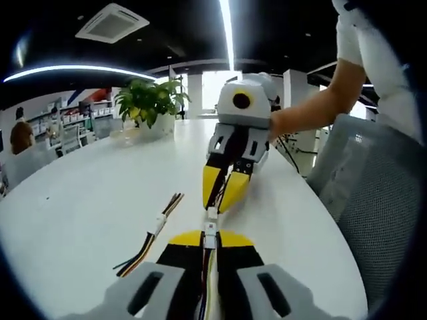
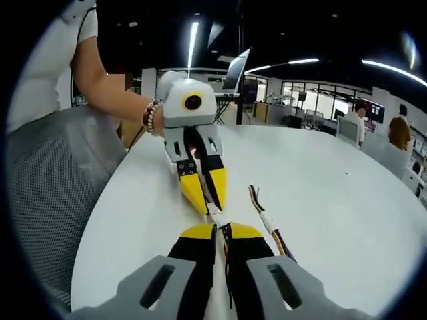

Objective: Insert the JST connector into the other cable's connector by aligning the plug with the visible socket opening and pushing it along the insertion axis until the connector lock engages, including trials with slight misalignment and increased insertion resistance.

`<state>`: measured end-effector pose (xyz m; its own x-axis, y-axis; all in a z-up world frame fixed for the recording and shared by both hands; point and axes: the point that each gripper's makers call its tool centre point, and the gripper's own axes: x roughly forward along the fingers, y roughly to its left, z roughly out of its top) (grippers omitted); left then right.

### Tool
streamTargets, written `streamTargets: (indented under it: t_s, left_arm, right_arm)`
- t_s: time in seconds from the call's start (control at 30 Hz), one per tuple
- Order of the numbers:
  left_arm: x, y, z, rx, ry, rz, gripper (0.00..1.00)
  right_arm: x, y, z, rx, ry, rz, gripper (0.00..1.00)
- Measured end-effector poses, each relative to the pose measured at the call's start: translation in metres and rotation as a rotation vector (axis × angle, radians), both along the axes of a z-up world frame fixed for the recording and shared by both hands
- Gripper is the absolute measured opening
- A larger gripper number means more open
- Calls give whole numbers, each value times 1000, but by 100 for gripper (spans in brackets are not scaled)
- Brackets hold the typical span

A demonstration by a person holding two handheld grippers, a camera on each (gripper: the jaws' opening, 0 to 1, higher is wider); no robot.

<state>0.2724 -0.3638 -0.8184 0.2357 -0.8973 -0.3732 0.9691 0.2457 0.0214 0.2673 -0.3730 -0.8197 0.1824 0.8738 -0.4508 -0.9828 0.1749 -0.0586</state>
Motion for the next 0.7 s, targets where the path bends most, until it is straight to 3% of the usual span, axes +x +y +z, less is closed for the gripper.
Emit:
streamTargets:
  t_s: [0.7]
  left_arm:
    - [-1, 0, -9, 46, -17, -15, 0]
  right_arm:
    - [1, 2, -13, -107, 71, -13, 2]
